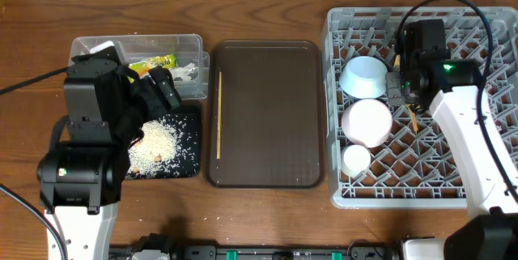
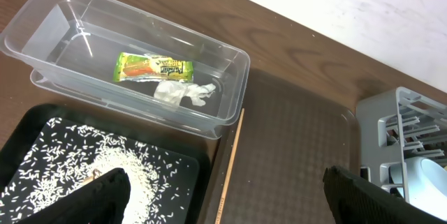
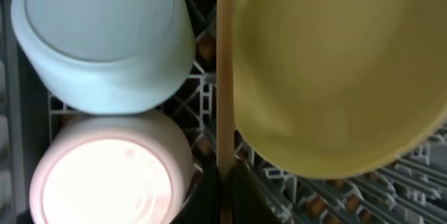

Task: Sort waste into correct bins and load items into the dishwasher rack
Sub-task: 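Insert the chopstick upright into the rack and open the right gripper, then move the right gripper back to the remaining chopstick on the tray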

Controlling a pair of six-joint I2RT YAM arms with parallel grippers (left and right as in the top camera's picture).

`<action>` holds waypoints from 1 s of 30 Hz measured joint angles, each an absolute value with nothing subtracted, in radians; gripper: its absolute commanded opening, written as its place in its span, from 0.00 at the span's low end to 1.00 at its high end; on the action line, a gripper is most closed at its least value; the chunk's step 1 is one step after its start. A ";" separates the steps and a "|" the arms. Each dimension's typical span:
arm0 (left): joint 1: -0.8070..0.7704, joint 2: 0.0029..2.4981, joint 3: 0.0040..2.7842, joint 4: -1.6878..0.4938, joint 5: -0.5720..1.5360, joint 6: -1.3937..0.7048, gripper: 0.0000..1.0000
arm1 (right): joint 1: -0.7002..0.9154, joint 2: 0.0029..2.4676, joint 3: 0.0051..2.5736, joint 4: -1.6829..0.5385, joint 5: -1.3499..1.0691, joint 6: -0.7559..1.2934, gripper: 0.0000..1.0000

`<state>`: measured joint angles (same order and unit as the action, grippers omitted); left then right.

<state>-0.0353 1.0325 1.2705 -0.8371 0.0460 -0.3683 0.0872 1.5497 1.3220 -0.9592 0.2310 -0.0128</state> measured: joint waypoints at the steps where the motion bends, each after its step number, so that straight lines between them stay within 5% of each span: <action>1: -0.035 1.032 1.271 -0.838 0.046 -0.369 0.91 | 0.087 1.551 1.319 -0.952 0.231 -0.012 0.01; 25: -0.035 1.032 1.271 -0.838 0.046 -0.368 0.91 | 0.087 1.630 1.294 -0.884 0.172 -0.038 0.01; 30: -0.035 1.032 1.271 -0.838 0.046 -0.368 0.91 | 0.071 1.630 1.294 -0.880 0.173 -0.038 0.12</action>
<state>-0.0353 1.0325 1.2705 -0.8375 0.0460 -0.3683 0.0711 1.6299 1.2938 -0.8803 0.1730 -0.0376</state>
